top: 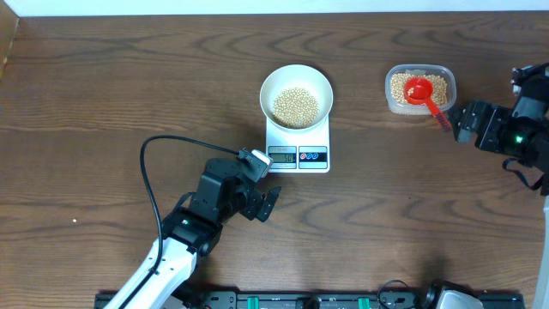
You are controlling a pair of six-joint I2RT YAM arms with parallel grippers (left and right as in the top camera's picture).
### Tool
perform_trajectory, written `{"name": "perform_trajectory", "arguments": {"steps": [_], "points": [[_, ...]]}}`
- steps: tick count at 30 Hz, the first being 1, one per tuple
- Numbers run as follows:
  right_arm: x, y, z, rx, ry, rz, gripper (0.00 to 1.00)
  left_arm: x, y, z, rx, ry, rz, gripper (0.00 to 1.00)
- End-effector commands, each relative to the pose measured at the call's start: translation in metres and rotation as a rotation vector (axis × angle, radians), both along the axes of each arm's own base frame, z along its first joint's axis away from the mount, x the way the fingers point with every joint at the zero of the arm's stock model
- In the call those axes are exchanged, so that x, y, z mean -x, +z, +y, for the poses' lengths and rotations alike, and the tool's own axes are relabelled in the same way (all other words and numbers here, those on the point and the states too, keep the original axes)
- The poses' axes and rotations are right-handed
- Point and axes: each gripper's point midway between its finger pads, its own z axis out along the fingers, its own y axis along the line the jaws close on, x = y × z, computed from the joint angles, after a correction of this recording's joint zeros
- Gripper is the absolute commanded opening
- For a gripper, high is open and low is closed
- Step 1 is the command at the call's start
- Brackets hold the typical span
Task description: Scoop item into bowl and weigh 50g on scale
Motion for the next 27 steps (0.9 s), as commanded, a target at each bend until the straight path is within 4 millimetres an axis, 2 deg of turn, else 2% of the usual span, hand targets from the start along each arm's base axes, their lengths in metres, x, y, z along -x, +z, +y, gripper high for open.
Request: {"name": "perform_trajectory", "arguments": {"steps": [1, 8, 13, 23, 27], "points": [[0.005, 0.002, -0.001, -0.006, -0.014, 0.013, 0.99, -0.002, -0.001, 0.002, -0.003, 0.02, 0.005, 0.97], [0.025, 0.007, 0.006, -0.009, -0.014, 0.024, 0.99, -0.002, -0.001, 0.002, -0.003, 0.02, 0.005, 0.97], [0.038, 0.02, 0.007, 0.087, 0.054, -0.034, 0.99, -0.002, -0.001, 0.002, -0.003, 0.02, 0.005, 0.97], [0.043, 0.022, 0.002, 0.132, 0.044, -0.047, 0.99, -0.002, -0.001, 0.002, -0.003, 0.02, 0.005, 0.97], [0.041, 0.021, 0.002, 0.175, 0.063, -0.118, 0.99, -0.002, -0.001, 0.002, -0.003, 0.019, 0.005, 0.97]]}}
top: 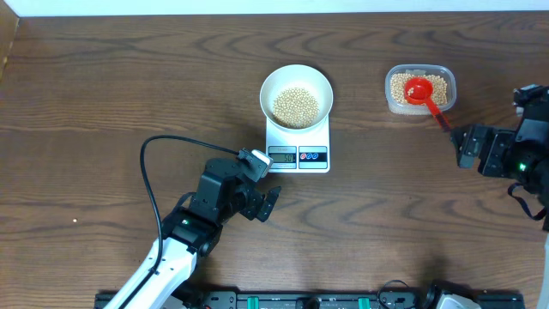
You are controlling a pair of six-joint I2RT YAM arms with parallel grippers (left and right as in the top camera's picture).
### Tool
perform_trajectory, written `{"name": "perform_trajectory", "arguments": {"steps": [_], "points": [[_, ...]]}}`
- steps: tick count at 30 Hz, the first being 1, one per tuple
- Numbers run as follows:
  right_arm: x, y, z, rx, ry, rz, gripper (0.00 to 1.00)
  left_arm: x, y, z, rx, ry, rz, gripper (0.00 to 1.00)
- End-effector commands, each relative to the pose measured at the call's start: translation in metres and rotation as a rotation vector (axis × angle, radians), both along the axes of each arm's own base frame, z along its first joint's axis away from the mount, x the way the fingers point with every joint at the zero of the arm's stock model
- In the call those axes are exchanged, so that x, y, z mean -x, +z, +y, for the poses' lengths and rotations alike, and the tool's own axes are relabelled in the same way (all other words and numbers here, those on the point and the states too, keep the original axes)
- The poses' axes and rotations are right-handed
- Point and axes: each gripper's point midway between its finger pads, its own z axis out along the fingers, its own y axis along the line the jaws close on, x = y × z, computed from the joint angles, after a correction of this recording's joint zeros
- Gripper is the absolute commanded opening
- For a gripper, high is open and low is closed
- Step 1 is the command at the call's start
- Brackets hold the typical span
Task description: Scoop item into bowl and weigh 50g on scale
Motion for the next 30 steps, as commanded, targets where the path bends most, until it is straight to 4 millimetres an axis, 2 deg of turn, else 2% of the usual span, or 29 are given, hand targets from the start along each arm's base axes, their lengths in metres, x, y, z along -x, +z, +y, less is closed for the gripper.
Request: {"name": "perform_trajectory", "arguments": {"steps": [1, 7, 13, 21, 30], "points": [[0.002, -0.003, -0.002, 0.071, 0.032, -0.069, 0.99, -0.002, -0.001, 0.002, -0.003, 0.02, 0.006, 0.97], [-0.008, -0.016, 0.001, 0.244, 0.123, -0.312, 0.99, -0.002, -0.001, 0.002, -0.003, 0.02, 0.006, 0.97], [0.004, -0.043, 0.015, 0.395, 0.186, -0.49, 0.99, -0.002, -0.001, 0.002, -0.003, 0.02, 0.006, 0.97], [0.02, -0.089, 0.038, 0.417, 0.235, -0.63, 0.99, -0.002, -0.001, 0.002, -0.003, 0.02, 0.005, 0.97], [0.028, -0.126, 0.057, 0.41, 0.292, -0.711, 0.99, -0.002, -0.001, 0.002, -0.003, 0.02, 0.006, 0.97]]}}
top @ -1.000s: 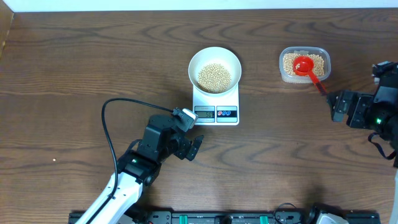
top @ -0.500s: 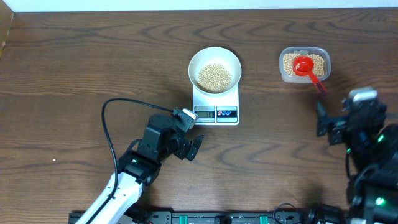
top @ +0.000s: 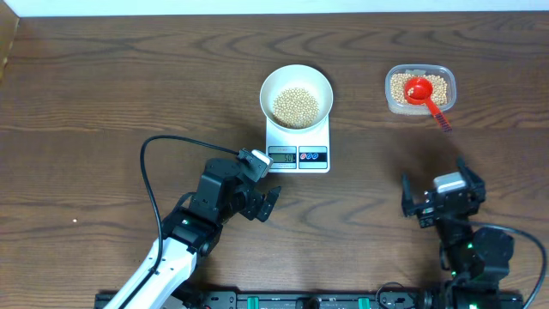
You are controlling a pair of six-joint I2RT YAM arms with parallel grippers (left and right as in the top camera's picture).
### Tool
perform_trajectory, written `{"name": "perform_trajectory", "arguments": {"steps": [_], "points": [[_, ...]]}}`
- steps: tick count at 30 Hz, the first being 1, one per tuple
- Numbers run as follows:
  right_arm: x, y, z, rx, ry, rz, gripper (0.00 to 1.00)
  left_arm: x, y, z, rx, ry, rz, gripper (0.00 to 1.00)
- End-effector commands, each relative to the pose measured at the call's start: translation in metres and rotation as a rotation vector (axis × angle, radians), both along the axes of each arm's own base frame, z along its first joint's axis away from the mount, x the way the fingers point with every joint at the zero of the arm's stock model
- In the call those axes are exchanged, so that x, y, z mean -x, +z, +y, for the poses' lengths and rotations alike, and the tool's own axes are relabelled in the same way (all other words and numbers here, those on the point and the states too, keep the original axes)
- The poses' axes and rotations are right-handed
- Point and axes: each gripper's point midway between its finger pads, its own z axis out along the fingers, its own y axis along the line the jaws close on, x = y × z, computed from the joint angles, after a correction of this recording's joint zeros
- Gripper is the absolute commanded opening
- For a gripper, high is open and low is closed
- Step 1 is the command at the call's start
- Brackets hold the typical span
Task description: Scoop item into bowl and weigh 50g on scale
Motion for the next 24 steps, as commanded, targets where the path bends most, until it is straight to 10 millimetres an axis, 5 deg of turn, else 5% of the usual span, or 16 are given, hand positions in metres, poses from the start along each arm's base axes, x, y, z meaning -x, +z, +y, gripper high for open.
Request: {"name": "perform_trajectory", "arguments": {"steps": [1, 6, 24], "points": [[0.003, -0.01, 0.005, 0.014, 0.019, -0.018, 0.99, -0.002, -0.001, 0.002, -0.002, 0.019, 0.006, 0.97], [0.006, -0.028, 0.012, 0.013, 0.046, -0.02, 0.99, -0.002, -0.001, 0.002, -0.002, 0.019, 0.006, 0.97], [0.007, -0.004, 0.019, -0.146, 0.063, -0.105, 0.99, -0.002, -0.001, 0.002, -0.002, 0.019, 0.006, 0.97]]}}
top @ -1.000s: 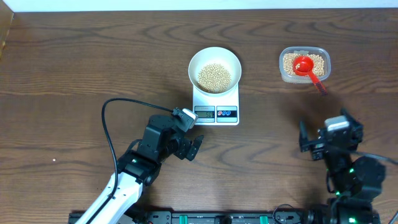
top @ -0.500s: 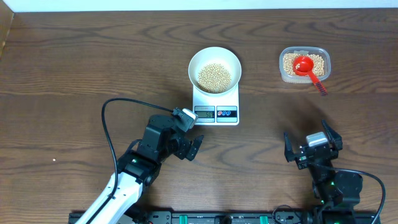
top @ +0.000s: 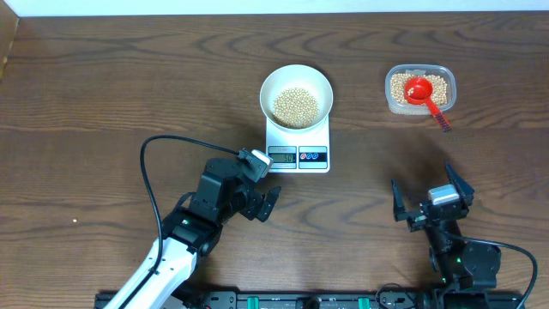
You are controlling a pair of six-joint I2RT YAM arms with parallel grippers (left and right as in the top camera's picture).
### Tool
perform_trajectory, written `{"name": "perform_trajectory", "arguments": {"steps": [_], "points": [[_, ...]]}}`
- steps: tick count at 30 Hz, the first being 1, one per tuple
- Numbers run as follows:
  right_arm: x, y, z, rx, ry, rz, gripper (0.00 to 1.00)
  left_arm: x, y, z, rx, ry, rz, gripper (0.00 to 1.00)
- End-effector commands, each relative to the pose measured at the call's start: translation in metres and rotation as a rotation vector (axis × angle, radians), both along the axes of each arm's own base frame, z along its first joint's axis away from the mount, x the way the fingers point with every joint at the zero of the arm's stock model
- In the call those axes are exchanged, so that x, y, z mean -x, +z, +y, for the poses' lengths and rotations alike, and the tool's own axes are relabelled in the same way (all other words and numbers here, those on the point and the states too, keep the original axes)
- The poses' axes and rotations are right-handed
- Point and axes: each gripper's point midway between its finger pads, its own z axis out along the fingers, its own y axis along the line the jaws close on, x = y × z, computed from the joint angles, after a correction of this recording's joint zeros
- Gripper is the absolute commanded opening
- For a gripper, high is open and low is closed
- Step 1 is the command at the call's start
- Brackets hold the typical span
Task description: Scoop item into bowl and weigh 50g on scale
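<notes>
A white bowl [top: 296, 96] of soybeans stands on the white scale [top: 298, 142], whose display [top: 282, 156] faces the front. At the back right a clear container [top: 419, 88] of beans holds the red scoop [top: 418, 89], its handle sticking out over the rim toward the front right. My right gripper [top: 427, 192] sits near the front edge, far from the scoop, open and empty. My left gripper [top: 270, 205] rests front-left of the scale, open with nothing in it.
A black cable [top: 153, 184] loops over the table beside the left arm. Dark wooden tabletop [top: 103, 94] stretches left of the scale. A black rail [top: 300, 300] runs along the front edge.
My right arm has drawn a little further back toward the front edge, and its fingers stand wider apart. The scoop, the bowl, the scale and the left arm are unchanged.
My right gripper was at the end of the scoop's handle beside the container. Then it stood slightly off the handle, the scoop lying in the container. Then it was back near the table's front, and now sits lower still. The left arm stayed put throughout.
</notes>
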Motion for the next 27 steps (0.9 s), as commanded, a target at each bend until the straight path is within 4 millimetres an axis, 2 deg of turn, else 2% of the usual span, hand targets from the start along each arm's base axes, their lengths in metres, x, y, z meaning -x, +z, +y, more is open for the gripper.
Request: {"name": "perform_trajectory", "arguments": {"steps": [1, 8, 13, 27], "points": [[0.001, 0.008, 0.003, -0.038, 0.014, -0.031, 0.99, -0.002, -0.001, 0.002, -0.003, 0.019, 0.005, 0.97], [0.001, 0.018, 0.003, -0.038, 0.015, -0.07, 0.99, -0.002, -0.001, 0.002, -0.003, 0.019, 0.005, 0.97], [0.001, -0.007, 0.003, -0.037, 0.012, 0.032, 0.99, -0.002, -0.001, 0.002, -0.002, 0.019, 0.006, 0.97], [0.0, -0.009, 0.003, -0.037, 0.013, 0.04, 0.99, -0.002, -0.001, 0.002, -0.002, 0.019, 0.006, 0.97]]}}
